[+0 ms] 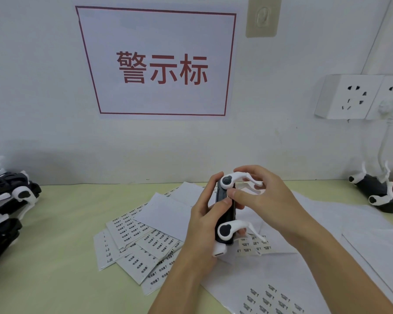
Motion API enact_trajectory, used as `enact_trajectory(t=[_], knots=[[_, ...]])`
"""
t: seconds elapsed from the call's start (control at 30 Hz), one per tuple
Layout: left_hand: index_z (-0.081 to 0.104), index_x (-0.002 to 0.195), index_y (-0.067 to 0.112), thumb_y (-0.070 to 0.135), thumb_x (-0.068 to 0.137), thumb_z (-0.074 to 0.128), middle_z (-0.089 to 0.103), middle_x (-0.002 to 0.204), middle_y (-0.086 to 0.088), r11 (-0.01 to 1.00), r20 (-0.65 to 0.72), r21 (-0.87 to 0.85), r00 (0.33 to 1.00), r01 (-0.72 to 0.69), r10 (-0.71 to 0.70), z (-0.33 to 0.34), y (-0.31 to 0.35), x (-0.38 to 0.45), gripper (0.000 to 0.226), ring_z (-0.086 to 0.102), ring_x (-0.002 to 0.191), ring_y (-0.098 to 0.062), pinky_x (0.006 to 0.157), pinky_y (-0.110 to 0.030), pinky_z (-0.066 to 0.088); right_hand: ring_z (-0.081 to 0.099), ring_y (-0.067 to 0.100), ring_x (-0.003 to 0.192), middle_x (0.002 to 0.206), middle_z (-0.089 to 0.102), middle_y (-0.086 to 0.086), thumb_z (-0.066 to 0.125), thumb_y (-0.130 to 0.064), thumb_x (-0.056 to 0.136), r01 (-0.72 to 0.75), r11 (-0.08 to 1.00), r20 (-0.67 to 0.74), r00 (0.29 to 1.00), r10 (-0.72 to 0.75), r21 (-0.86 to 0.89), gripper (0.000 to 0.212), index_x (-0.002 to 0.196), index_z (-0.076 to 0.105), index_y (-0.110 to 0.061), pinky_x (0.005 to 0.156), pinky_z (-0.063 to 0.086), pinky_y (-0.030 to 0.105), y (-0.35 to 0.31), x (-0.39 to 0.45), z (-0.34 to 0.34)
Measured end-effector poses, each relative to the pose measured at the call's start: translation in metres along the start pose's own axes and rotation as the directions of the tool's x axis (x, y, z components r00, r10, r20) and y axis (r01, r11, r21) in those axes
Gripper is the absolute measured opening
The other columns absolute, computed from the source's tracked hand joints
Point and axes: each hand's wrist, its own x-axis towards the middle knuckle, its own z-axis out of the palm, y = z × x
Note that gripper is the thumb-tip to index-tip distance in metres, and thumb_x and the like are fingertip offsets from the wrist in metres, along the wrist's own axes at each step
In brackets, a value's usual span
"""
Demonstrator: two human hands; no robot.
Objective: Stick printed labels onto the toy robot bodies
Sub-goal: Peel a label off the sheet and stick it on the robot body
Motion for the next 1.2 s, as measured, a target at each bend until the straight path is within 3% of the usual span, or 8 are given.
enact_trajectory(t=[0.13,0.27,0.4,0.6,0.7,0.83,1.03,1.2], knots=[[0.057,0.135,0.042,0.023,0.089,0.063,0.068,0.124,-0.012,0.999,0.020,-0.037,1.000,-0.006,0.007,-0.001,0.000,0.000,0.050,0.067,0.104,-0.024,0.069,-0.035,0.059,0.070,0.008,0.093,0.106,0.073,-0.007,0.075,-0.025,0.087,-0.065,0.998,0.066,0.996,0.064,0.010,0.020,0.106,0.070,-0.030,0.072,0.046,0.017,0.002,0.001,0.003],[0.058,0.134,0.042,0.019,0.091,0.060,0.069,0.122,-0.012,1.000,0.019,0.000,1.000,-0.014,0.014,-0.001,-0.001,0.000,0.049,0.064,0.099,-0.022,0.072,-0.034,0.054,0.072,0.017,0.090,0.099,0.075,-0.001,0.073,-0.017,0.089,-0.109,0.992,0.075,0.992,0.104,0.057,0.013,0.098,0.075,-0.026,0.075,0.048,0.027,0.001,0.002,0.001],[0.062,0.129,0.043,0.017,0.087,0.060,0.071,0.118,-0.011,1.000,-0.004,0.004,1.000,-0.007,0.007,-0.001,-0.001,0.001,0.050,0.061,0.095,-0.025,0.071,-0.034,0.051,0.070,0.009,0.078,0.093,0.073,-0.002,0.072,-0.014,0.089,-0.144,0.986,0.113,0.985,0.134,0.082,0.014,0.097,0.076,-0.024,0.074,0.046,0.027,0.002,0.003,-0.003],[0.060,0.130,0.047,0.018,0.084,0.065,0.073,0.108,-0.009,0.997,-0.007,0.064,0.999,-0.048,0.048,-0.005,0.000,-0.001,0.055,0.065,0.091,-0.024,0.078,-0.038,0.052,0.070,0.013,0.100,0.114,0.071,-0.001,0.072,-0.018,0.089,-0.149,0.978,0.254,0.961,0.109,0.145,0.022,0.110,0.072,-0.026,0.089,0.052,0.036,0.004,0.001,-0.007],[0.055,0.134,0.048,0.023,0.077,0.067,0.072,0.092,-0.001,0.984,0.017,0.160,0.997,-0.078,0.076,-0.005,-0.001,-0.003,0.063,0.062,0.069,-0.017,0.064,-0.027,0.052,0.069,0.013,0.104,0.114,0.070,-0.005,0.073,-0.016,0.087,-0.176,0.971,0.226,0.964,0.138,0.161,0.023,0.108,0.071,-0.025,0.087,0.050,0.036,0.006,0.001,-0.003],[0.051,0.138,0.045,0.021,0.079,0.062,0.066,0.084,0.002,0.971,0.007,0.219,0.996,-0.091,0.092,-0.006,-0.004,-0.002,0.064,0.054,0.063,-0.016,0.065,-0.032,0.049,0.068,0.010,0.089,0.101,0.073,-0.003,0.074,-0.012,0.083,-0.213,0.959,0.196,0.965,0.175,0.189,0.026,0.107,0.071,-0.021,0.081,0.048,0.033,0.008,0.003,-0.001],[0.050,0.139,0.038,0.017,0.084,0.056,0.063,0.113,-0.028,0.964,-0.006,0.252,0.996,-0.088,0.093,-0.003,-0.003,-0.001,0.060,0.059,0.087,-0.030,0.078,-0.045,0.051,0.072,0.013,0.090,0.105,0.075,0.000,0.075,-0.009,0.081,-0.222,0.947,0.090,0.974,0.206,0.233,0.036,0.115,0.066,-0.021,0.075,0.048,0.030,0.009,0.003,0.012],[0.057,0.134,0.034,0.010,0.088,0.051,0.068,0.101,-0.020,0.992,-0.029,0.109,0.997,-0.070,0.074,-0.006,0.002,0.002,0.052,0.061,0.083,-0.029,0.072,-0.034,0.050,0.069,0.016,0.105,0.113,0.070,-0.001,0.071,-0.013,0.086,-0.196,0.935,0.135,0.978,0.162,0.294,0.032,0.116,0.067,-0.023,0.084,0.051,0.035,0.010,0.002,0.017]])
